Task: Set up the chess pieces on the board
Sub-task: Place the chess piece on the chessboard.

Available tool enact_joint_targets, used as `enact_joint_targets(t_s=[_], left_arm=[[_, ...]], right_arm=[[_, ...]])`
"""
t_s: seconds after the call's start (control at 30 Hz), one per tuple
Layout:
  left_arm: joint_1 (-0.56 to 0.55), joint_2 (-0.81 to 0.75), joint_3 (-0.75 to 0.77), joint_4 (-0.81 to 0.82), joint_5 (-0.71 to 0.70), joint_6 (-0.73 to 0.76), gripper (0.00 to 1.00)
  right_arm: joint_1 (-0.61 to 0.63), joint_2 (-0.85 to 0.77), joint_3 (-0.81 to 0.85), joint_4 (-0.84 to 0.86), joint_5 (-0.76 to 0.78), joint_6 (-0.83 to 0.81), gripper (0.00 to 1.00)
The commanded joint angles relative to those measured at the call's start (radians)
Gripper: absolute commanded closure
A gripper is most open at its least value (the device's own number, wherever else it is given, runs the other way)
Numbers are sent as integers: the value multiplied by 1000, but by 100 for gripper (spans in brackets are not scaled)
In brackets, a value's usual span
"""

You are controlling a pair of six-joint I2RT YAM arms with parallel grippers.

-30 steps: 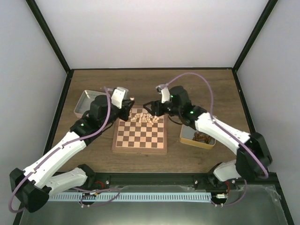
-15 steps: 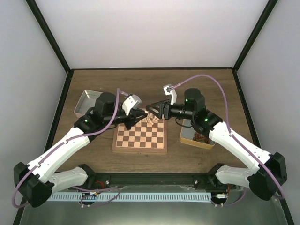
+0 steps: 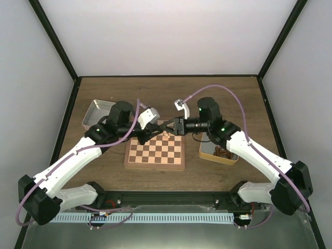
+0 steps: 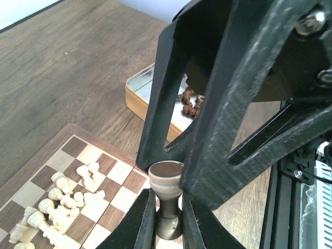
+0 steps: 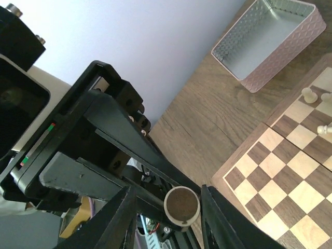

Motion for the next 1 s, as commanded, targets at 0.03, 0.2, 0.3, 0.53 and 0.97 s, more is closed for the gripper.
enact_joint_targets(t_s=[0.03, 0.2, 0.3, 0.53, 0.97], left_arm=[[1, 6, 43, -14, 32, 43, 88], [0, -6, 37, -9, 23, 42, 87], [0, -10, 34, -1, 27, 33, 86], [2, -54, -18, 124, -24, -137, 31], [2, -214, -236, 826, -27, -871, 23]], right_arm=[[-4, 40, 39, -11, -56, 40, 68], [-4, 52, 25, 8, -69, 70, 75], [-4, 50, 14, 34, -73, 93, 84], [-4, -47, -86, 266, 91, 219, 89], [-4, -92, -140, 762, 52, 436, 87]])
